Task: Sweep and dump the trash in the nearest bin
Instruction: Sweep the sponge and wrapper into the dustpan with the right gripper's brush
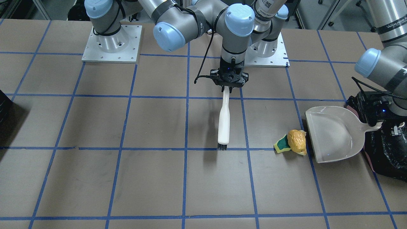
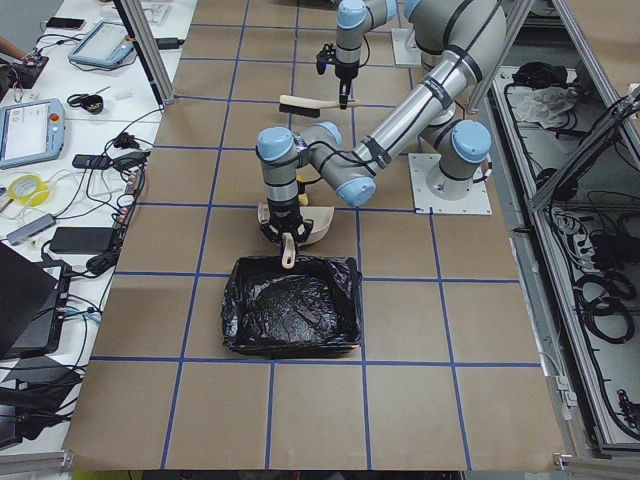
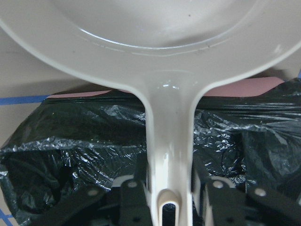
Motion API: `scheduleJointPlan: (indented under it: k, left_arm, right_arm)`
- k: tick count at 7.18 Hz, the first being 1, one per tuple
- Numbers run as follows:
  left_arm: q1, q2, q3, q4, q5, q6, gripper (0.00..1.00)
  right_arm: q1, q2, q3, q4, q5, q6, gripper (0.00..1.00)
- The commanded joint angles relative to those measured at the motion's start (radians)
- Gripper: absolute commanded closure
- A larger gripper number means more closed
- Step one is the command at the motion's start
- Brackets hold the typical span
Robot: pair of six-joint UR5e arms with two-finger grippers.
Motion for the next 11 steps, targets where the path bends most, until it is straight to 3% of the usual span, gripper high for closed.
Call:
scheduleJointPlan:
  k: [1,5,8,11]
  left_arm:
    - [-0.007,-0.012,-0.016,0.027,0.001,-0.003,1.0]
    - [-0.007,-0.038,-0.014,0.043,0.002,-0.012,1.0]
    - [-0.01,-0.038,-0.017,0.041,-0.001,-0.067,1.0]
    - [-0.03,-0.036,-0.017,0.04,0.004,-0.087,1.0]
  right_arm:
    - [0.033,0.1,-0.125,-0.005,0.02,0.053,1.0]
    - [0.105,0.272,-0.316,-0.04,0.065,0.183,1.0]
    - [0.119,0.386,-0.445,-0.048,0.077,0.153,1.0]
    - [0.143,0.434,-0.486,-0.049,0.08,0.105,1.0]
